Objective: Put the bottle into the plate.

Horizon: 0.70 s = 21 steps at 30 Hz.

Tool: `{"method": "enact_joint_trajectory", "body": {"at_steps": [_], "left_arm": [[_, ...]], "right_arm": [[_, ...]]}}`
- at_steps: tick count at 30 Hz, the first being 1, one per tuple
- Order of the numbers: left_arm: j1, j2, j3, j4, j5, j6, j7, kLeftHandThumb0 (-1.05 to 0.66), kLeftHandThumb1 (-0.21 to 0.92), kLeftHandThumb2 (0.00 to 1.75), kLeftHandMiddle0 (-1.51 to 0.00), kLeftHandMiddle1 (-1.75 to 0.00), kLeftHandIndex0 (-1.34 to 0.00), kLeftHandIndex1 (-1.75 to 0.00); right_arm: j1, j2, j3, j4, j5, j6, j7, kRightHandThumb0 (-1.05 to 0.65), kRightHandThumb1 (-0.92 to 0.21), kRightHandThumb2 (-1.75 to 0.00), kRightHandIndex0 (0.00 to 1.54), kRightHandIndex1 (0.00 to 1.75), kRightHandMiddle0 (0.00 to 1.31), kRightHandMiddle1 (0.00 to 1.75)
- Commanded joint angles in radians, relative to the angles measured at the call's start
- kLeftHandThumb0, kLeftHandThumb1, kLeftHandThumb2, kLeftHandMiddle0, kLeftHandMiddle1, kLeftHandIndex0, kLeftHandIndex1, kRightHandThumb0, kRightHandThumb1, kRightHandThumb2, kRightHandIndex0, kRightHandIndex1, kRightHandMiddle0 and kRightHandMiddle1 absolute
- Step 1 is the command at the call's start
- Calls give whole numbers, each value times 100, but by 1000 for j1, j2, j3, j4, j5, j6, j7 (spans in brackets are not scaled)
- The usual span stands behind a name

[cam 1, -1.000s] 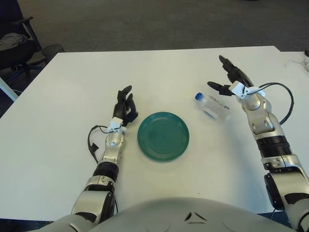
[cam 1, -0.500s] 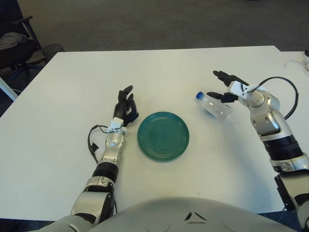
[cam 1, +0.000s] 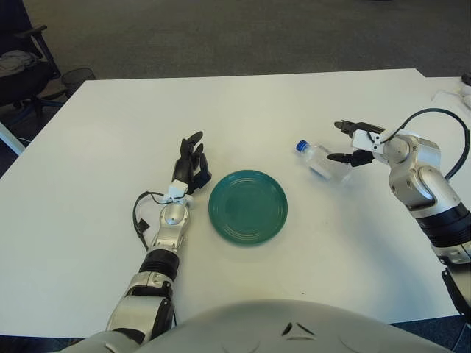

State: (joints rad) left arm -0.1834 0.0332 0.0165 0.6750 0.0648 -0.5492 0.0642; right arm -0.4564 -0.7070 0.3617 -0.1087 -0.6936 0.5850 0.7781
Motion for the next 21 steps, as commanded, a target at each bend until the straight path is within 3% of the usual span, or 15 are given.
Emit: {"method": "enact_joint_trajectory", "body": {"at_steps": [1,8,21], "left_arm": [[86,-12,-10,51,5,35,-7,-88,92,96,-37,0,0,-75],[92,-11,-11,47,17,27,8,-87,92,96,-37,0,0,-77],[105,-12,-6,37,9,32,7,-87,92,96,-38,-1,0,-79]], "right_arm": [[-28,-10,19,-16,-43,33,34,-105,-92,-57,0,0,0,0],[0,-8,27,-40,-101,70,23,-105,-92,-61,0,0,0,0],[-7,18,27,79,-115,-7,-78,-105,-92,-67,0,0,0,0]]}}
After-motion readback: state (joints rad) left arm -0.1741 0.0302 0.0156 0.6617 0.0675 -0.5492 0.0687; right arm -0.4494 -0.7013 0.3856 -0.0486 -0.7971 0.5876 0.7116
